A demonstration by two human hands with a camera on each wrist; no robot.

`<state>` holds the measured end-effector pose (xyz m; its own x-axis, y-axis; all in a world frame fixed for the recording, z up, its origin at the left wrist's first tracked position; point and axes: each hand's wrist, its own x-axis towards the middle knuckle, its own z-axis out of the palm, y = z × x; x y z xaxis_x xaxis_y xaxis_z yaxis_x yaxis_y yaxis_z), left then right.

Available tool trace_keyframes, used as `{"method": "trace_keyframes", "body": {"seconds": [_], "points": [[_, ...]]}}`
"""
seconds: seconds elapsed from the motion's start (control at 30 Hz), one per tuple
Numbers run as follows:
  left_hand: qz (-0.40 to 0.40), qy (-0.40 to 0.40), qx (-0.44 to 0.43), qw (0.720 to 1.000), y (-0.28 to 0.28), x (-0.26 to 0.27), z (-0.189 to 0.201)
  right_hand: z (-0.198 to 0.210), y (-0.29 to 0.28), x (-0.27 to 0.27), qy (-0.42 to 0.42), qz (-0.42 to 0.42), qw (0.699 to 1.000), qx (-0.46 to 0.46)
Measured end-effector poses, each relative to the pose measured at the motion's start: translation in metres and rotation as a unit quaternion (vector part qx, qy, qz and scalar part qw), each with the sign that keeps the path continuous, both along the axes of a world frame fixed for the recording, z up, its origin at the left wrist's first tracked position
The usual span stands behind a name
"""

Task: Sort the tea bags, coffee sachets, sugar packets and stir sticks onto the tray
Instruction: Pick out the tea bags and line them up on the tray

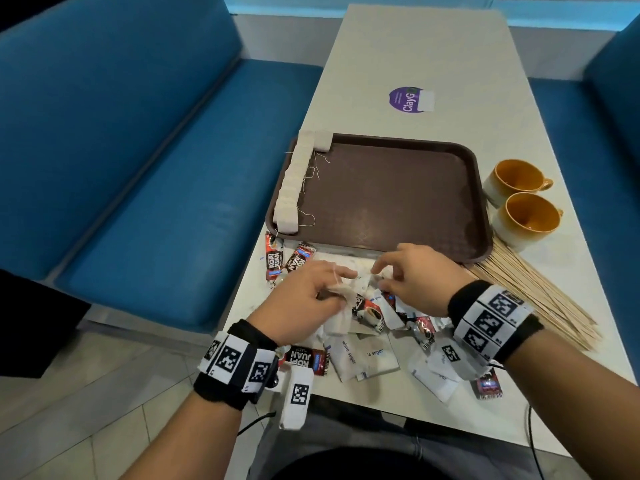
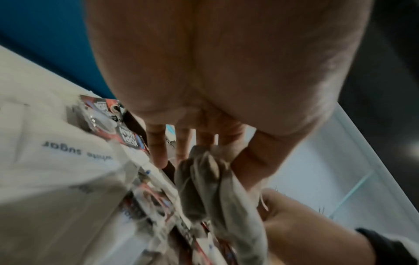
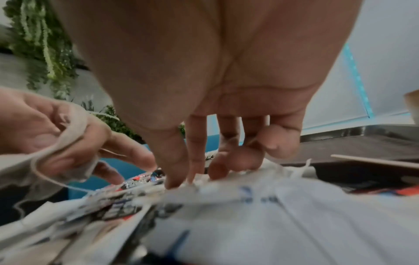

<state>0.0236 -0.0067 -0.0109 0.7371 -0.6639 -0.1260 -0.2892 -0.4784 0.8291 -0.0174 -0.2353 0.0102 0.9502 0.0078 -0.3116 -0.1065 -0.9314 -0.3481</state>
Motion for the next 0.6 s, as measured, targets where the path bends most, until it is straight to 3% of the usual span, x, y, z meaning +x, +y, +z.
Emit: {"method": "trace_keyframes", "body": {"seconds": [0.1,0.27,0.47,0.6], "points": [[-0.083,-0.047,0.093,0.991,-0.008,-0.005,-0.01,-0.002,0.002,0.0,0.006,-0.002,0.999,-0.038],[-0.085,-0.053,0.127,0.987,-0.008,-0.007,-0.02,-0.006,0.004,0.004,0.004,-0.009,0.999,-0.044],[0.022,-0.043,0.015,0.999,0.002,-0.008,-0.011,-0.013,0.018,0.016,-0.004,-0.026,0.996,-0.089],[0.146,0.059,-0.054,0.986,0.008,-0.008,-0.007,-0.014,0.02,0.016,-0.014,-0.034,0.995,-0.095]]}}
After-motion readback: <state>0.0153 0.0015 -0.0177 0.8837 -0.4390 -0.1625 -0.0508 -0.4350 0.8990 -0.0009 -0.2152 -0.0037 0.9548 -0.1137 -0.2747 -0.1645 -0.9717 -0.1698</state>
